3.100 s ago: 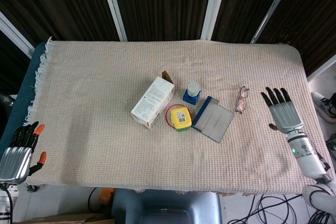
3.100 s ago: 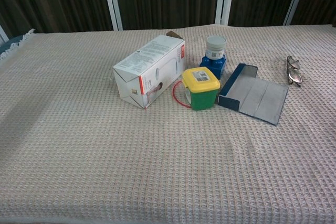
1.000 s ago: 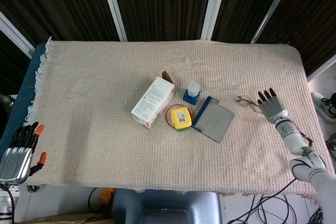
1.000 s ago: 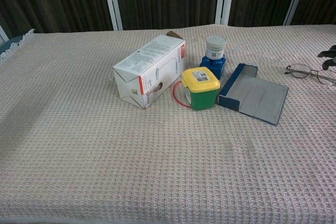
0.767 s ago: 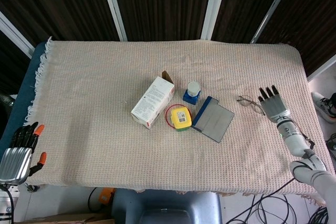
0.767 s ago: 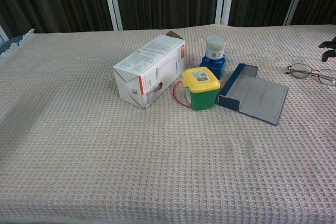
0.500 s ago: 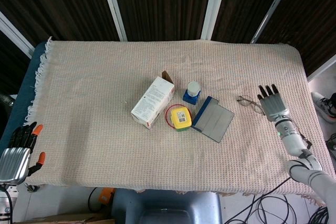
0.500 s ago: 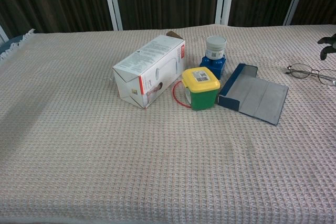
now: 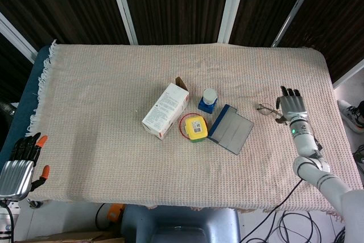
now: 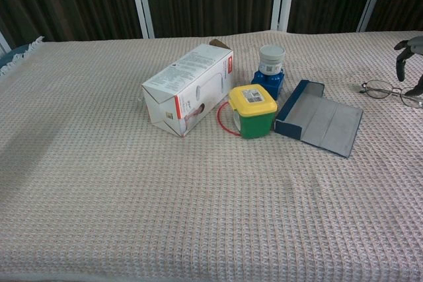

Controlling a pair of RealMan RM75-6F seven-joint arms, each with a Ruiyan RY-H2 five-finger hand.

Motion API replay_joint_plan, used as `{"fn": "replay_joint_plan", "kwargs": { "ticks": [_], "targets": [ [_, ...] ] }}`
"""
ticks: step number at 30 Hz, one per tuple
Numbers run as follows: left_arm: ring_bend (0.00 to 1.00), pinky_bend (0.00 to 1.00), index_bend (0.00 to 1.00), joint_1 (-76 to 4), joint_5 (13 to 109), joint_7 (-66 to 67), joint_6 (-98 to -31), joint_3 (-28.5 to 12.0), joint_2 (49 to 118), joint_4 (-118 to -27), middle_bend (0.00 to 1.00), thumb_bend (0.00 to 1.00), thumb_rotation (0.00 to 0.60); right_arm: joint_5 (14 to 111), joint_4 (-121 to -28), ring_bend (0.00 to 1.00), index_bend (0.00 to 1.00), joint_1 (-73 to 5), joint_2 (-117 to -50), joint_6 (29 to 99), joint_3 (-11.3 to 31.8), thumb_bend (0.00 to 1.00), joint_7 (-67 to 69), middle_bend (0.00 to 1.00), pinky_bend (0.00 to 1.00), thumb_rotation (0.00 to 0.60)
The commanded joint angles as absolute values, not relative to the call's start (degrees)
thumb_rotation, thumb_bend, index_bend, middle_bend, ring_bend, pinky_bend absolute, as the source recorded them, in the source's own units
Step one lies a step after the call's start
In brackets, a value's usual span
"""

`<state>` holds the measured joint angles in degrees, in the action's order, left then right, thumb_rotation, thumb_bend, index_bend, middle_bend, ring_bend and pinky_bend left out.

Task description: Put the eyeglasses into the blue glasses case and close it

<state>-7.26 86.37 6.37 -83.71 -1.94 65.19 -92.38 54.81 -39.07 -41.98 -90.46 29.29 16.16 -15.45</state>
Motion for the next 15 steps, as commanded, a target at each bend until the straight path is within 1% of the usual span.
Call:
{"fn": "replay_joint_plan", "kwargs": {
  "ticks": [1,7,15],
  "targets": [
    [0.0,0.03,0.0,-7.2,86.4,6.4,-83.8,-1.9,65.2,-92.4,0.0,0.43,0.6,53.1,-37.8,0.0,0.6,-42.9,-91.3,28.9,16.1,0.48,-16.6,0.0,0.0,0.6],
    [0.0,0.03,0.0,-7.0,86.5,6.4,-84.2,-1.9,65.2,-92.4,0.0,0.42,0.6,51.2,-33.5,0.0,0.6,-43.7,-93.4,28.1,15.7,0.53,-18.1,0.0,0.0,0.6],
    [0.0,0.03,0.0,-6.9,86.7,6.4,-84.2,-1.8,65.3,-92.2,0.0,0.42,0.6,51.1,-28.2,0.0,0.6,-44.4,-96.5,26.3,15.6,0.53,-16.6,0.0,0.0,0.6]
  ]
}}
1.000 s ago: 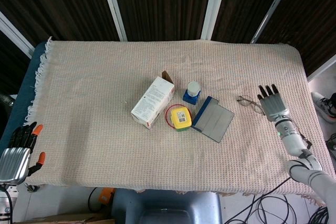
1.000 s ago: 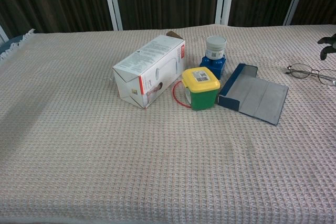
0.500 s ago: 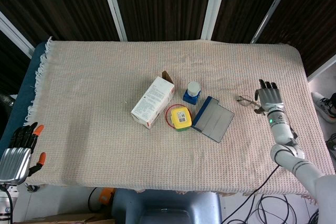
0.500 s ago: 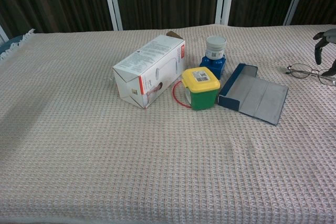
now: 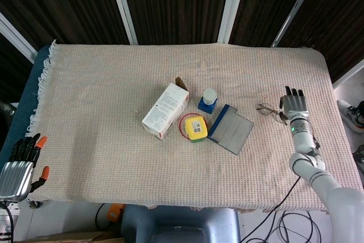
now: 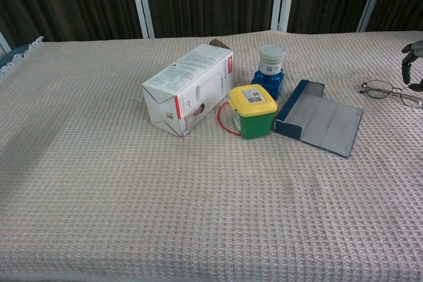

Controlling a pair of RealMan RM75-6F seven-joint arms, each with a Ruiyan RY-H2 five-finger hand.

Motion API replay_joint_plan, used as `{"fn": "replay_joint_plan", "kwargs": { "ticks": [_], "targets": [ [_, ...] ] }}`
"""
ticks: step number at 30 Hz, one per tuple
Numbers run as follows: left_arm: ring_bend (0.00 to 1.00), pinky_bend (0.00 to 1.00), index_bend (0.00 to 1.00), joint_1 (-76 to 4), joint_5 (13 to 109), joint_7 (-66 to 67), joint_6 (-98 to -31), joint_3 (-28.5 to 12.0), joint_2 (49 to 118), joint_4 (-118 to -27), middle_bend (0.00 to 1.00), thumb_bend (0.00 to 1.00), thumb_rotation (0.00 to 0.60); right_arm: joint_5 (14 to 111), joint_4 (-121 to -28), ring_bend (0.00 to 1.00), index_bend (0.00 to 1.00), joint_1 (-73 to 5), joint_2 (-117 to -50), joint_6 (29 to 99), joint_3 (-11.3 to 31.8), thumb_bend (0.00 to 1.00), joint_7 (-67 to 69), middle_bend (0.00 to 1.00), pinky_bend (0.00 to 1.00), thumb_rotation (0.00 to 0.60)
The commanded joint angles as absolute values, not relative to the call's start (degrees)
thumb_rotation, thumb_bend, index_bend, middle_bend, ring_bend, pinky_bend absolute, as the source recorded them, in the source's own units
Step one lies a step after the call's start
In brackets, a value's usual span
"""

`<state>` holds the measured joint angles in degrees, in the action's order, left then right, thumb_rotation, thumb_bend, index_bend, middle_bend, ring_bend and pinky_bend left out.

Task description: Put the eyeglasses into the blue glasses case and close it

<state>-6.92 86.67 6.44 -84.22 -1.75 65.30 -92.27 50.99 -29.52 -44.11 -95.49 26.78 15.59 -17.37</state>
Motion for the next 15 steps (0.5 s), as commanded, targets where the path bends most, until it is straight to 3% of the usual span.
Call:
{"fn": "replay_joint_plan", "kwargs": {
  "ticks": [1,15],
  "targets": [
    [0.0,0.03,0.0,-7.0,86.6,6.4,-84.2,-1.8,65.3,-92.3,0.0,0.42,0.6,51.3,-27.8,0.0,0.6,-44.5,-96.8,26.2,15.6,0.53,-16.3,0.0,0.0,0.6],
    [0.0,0.03,0.0,-7.1,86.7,6.3,-84.0,-1.9,65.3,-92.2,0.0,0.43,0.6,53.3,-22.8,0.0,0.63,-45.6,-99.9,25.0,16.2,0.53,-13.3,0.0,0.0,0.6]
  ]
}}
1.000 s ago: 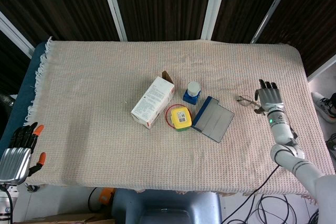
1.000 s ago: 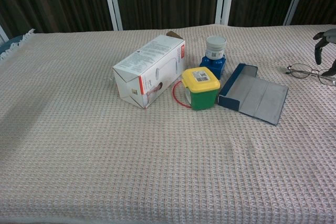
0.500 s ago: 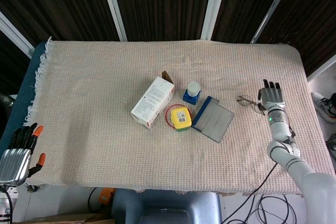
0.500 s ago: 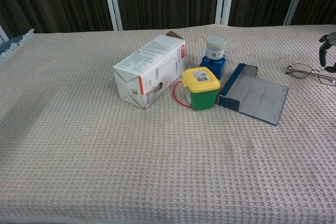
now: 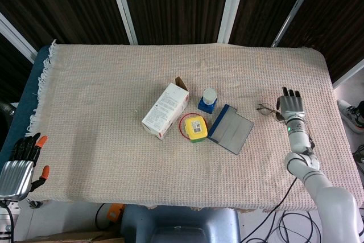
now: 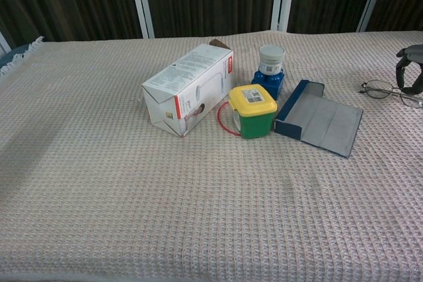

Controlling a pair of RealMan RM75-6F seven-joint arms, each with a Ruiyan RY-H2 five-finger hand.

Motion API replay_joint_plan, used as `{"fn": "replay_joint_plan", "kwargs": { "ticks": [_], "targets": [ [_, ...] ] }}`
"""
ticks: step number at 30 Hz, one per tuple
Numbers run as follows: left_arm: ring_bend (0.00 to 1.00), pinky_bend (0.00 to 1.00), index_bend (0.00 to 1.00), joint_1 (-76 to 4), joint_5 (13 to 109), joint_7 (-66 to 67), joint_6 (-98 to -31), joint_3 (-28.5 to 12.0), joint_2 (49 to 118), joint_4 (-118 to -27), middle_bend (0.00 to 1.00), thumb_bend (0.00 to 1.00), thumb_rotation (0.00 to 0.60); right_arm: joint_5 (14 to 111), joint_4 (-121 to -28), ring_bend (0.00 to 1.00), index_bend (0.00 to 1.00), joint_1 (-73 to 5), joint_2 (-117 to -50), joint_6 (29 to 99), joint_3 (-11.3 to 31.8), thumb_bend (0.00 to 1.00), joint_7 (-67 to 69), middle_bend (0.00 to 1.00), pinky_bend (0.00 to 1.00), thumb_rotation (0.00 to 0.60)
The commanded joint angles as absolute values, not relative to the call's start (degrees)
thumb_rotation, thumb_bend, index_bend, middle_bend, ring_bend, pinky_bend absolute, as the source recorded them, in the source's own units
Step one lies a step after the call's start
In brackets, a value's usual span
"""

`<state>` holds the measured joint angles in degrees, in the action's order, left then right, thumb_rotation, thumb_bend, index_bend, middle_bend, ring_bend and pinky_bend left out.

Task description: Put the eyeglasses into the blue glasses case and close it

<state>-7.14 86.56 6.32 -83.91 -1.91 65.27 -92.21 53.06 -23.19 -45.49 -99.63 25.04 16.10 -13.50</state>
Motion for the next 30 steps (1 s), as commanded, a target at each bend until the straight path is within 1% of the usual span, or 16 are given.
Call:
{"fn": "replay_joint_plan", "kwargs": {
  "ticks": [1,23,30],
  "targets": [
    [0.0,0.03,0.0,-7.1,86.7,6.3,-84.0,-1.9,65.3,-92.2,0.0,0.42,0.6,53.4,-22.6,0.0,0.63,-45.6,-100.0,25.0,16.2,0.53,-13.1,0.0,0.0,0.6],
    [0.0,0.03,0.0,-7.0,87.1,6.3,-84.1,-1.6,65.3,-92.1,0.0,0.42,0.6,54.8,-20.9,0.0,0.69,-45.8,-101.6,24.6,17.4,0.54,-12.7,0.01,0.0,0.6],
    [0.0,0.03,0.0,-7.1,87.2,6.3,-84.0,-1.6,65.3,-92.2,0.0,0.42,0.6,55.7,-21.6,0.0,0.72,-45.5,-101.5,26.0,17.4,0.62,-12.3,0.03,0.0,0.6]
  ]
}}
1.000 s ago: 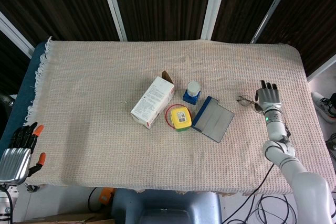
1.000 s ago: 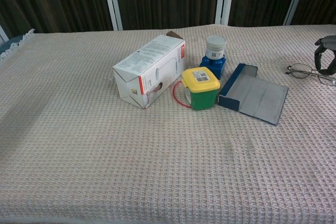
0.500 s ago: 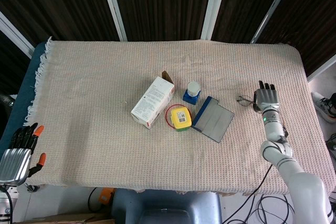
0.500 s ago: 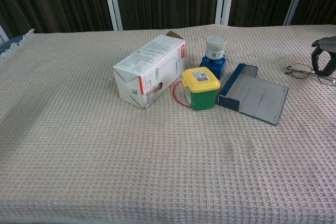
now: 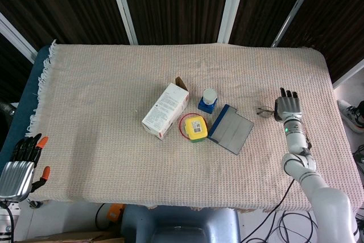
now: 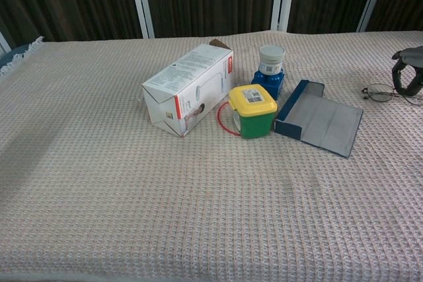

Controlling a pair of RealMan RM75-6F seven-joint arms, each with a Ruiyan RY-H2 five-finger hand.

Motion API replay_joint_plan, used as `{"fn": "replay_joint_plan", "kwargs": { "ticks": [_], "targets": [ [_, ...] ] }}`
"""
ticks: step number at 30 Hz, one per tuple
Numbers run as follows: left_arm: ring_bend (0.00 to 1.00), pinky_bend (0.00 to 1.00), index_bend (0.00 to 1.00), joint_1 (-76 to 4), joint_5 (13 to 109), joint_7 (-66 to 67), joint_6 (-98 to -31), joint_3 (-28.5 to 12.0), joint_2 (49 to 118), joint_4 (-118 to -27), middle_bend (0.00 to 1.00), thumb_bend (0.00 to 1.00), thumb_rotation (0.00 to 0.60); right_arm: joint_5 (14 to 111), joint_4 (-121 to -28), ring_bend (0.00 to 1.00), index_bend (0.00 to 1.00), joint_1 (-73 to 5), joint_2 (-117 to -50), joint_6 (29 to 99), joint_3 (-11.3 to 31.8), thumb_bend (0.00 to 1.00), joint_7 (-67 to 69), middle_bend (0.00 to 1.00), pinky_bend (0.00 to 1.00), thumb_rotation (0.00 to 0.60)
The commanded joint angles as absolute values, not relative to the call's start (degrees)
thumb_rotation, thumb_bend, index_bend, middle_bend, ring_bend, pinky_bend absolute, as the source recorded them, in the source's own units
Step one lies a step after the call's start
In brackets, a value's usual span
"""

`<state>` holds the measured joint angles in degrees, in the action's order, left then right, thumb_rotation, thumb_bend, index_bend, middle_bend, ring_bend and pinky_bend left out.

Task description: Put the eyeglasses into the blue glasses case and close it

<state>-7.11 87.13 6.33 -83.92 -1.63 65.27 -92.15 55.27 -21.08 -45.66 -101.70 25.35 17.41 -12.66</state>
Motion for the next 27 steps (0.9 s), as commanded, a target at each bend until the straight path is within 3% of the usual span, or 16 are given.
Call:
{"fn": "replay_joint_plan", "kwargs": {
  "ticks": [1,10,18,23,27],
  "targets": [
    [0.0,0.03,0.0,-7.1,87.2,6.3,-84.0,-1.7,65.3,-92.2,0.0,0.42,0.6,55.9,-22.1,0.0,0.72,-45.3,-101.3,26.5,17.4,0.63,-12.0,0.03,0.0,0.6],
    [0.0,0.03,0.0,-7.1,87.5,6.2,-84.2,-1.6,65.3,-92.2,0.0,0.42,0.6,62.6,-34.1,0.0,0.73,-41.7,-95.0,37.0,15.5,0.63,-7.2,0.04,0.0,0.6],
    [0.0,0.03,0.0,-7.0,87.7,6.5,-84.4,-1.6,65.3,-92.3,0.0,0.42,0.6,75.3,-51.0,0.0,0.73,-37.3,-87.1,53.1,9.4,0.63,-8.0,0.05,0.0,0.6],
    [0.0,0.03,0.0,-6.9,87.6,6.5,-84.6,-1.5,65.4,-92.2,0.0,0.42,0.6,84.7,-53.8,0.0,0.72,-36.3,-85.9,61.6,4.5,0.63,-13.1,0.06,0.0,0.6],
    [0.0,0.03,0.0,-6.9,87.5,6.3,-84.4,-1.6,65.4,-92.2,0.0,0.42,0.6,90.1,-52.9,0.0,0.71,-37.0,-86.1,64.3,1.7,0.63,-15.6,0.06,0.0,0.6]
  ]
}}
